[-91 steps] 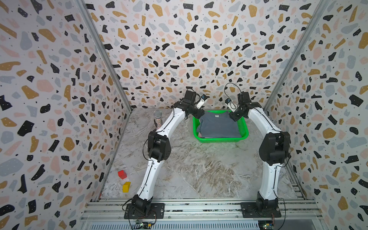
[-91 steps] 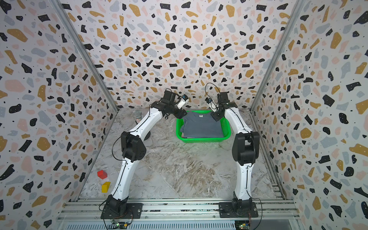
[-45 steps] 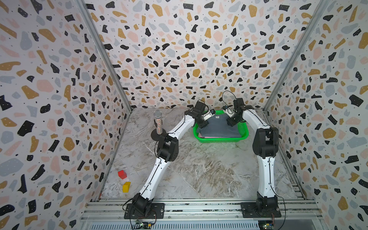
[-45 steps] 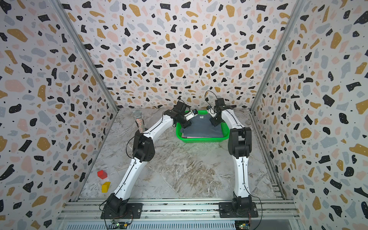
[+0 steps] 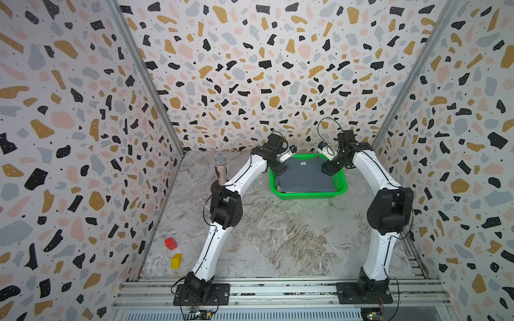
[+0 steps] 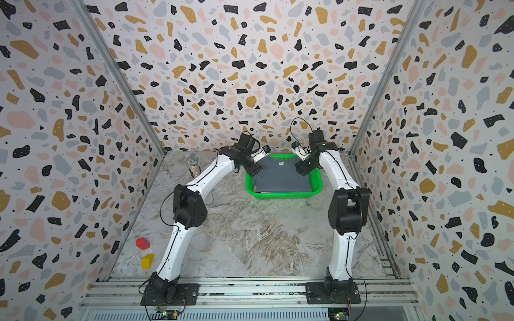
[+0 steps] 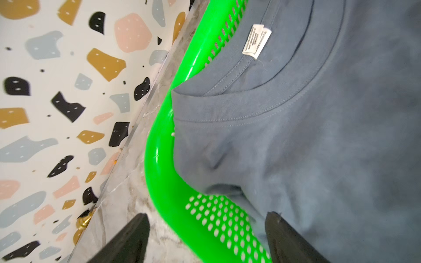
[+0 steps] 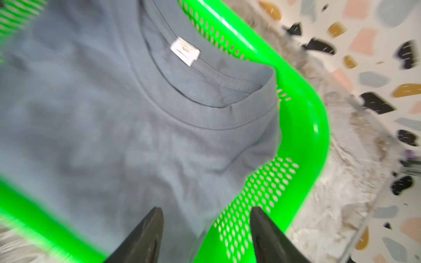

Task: Put the folded t-shirts into the basket
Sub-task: Place the T-shirt in the bin, then reset both arms

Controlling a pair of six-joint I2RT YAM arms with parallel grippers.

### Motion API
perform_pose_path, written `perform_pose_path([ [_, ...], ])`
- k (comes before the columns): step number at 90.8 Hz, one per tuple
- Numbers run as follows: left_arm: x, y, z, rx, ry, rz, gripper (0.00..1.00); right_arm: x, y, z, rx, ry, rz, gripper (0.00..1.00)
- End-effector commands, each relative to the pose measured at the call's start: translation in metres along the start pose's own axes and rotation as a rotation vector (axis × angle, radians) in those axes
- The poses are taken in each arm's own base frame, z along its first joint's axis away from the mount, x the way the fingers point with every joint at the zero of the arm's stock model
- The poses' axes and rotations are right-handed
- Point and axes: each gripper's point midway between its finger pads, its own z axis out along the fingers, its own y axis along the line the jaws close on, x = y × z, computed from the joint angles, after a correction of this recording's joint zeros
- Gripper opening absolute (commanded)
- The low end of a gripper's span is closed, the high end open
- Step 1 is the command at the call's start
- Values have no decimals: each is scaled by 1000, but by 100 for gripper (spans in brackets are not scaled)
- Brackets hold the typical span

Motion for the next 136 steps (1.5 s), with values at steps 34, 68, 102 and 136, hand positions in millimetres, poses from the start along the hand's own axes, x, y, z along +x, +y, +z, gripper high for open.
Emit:
perform_pose_path([
  [34, 58, 7, -143, -162, -19, -74, 90, 42, 16, -127, 241, -32, -48, 87],
  [68, 172, 10, -236, -480, -129, -252, 100, 92, 18, -165, 508, -137, 55, 100],
  [102, 280, -1, -226, -730, -187, -563, 100, 148, 11, -116, 731, -341, 293, 100],
  [136, 300, 5, -168, -705, -243, -713, 100, 159, 25, -16, 563, -330, 276, 100],
])
